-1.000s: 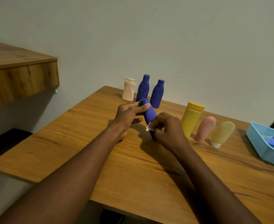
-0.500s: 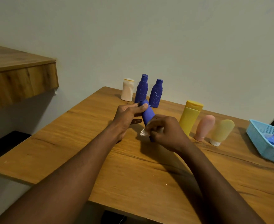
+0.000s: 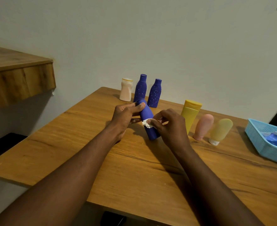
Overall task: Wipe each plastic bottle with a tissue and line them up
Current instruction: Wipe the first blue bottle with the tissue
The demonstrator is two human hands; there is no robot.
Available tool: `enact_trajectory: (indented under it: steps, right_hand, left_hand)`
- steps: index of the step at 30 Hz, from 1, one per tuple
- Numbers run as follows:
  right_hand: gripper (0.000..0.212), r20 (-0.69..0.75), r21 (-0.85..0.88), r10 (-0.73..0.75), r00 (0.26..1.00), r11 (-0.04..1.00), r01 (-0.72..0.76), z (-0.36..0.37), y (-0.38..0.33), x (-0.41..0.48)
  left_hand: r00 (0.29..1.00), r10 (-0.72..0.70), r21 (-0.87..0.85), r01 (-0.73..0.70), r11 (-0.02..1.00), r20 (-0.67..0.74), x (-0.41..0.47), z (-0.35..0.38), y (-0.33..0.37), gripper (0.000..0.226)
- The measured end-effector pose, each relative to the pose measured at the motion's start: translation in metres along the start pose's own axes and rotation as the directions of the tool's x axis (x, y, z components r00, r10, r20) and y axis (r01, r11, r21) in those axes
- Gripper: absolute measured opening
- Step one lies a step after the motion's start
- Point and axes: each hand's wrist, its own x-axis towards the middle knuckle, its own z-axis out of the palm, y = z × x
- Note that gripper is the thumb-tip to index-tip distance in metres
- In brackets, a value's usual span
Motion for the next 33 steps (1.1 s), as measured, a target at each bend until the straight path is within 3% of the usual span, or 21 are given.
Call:
enact_trajectory:
  steps: [6,11,18,22,25,27,30,33]
  right_hand:
    - [0.016,0.315,-0.049,-0.045,0.948,0.997,0.064,-0.004,-0.003,0.002]
    - [0.011,0.477,-0.063,0.06,0.877,0.997,-0.034,-0.026,0.007,0.006]
    - [0.013,0.257,0.0,-0.009,0.966,1.0,0.01,-0.015,0.015,0.005]
    - [0.031,0.406,0.011,-0.061,0.912,0.998,0.062,-0.011,-0.002,0.001]
    - [0.025,0.542,0.004,-0.028,0.84,0.999,0.032,-0.013,-0.01,0.001]
    - [0.021,0.536,0.033,0.026,0.844,0.998,-0.052,-0.019,-0.01,0.003]
    - [0.022,0.414,0.017,0.081,0.907,0.995,-0.097,-0.02,-0.005,0.004]
    - [0.023,0.226,-0.018,0.038,0.973,0.999,-0.035,-0.014,0.001,0.005]
  left_hand:
    - [0.997,-0.019,-0.023,0.017,1.0,-0.079,0.001,-0.004,0.001,0.017]
    - [0.997,-0.013,0.014,0.014,1.0,-0.08,0.0,-0.004,0.001,0.013]
    - [1.0,-0.017,0.051,0.018,0.999,-0.025,-0.002,0.003,-0.001,0.01]
    - [0.998,-0.014,0.034,0.016,0.999,-0.059,-0.003,0.001,0.002,0.007]
    - [0.998,-0.021,0.026,0.022,0.999,-0.062,-0.003,-0.001,0.002,0.01]
    - [0.998,-0.024,0.034,0.026,0.999,-0.052,-0.002,-0.001,0.001,0.013]
    - [0.999,-0.031,0.049,0.033,0.998,-0.043,-0.001,0.0,0.0,0.017]
    - [0.999,-0.034,0.064,0.034,0.997,-0.012,-0.001,0.002,-0.001,0.02]
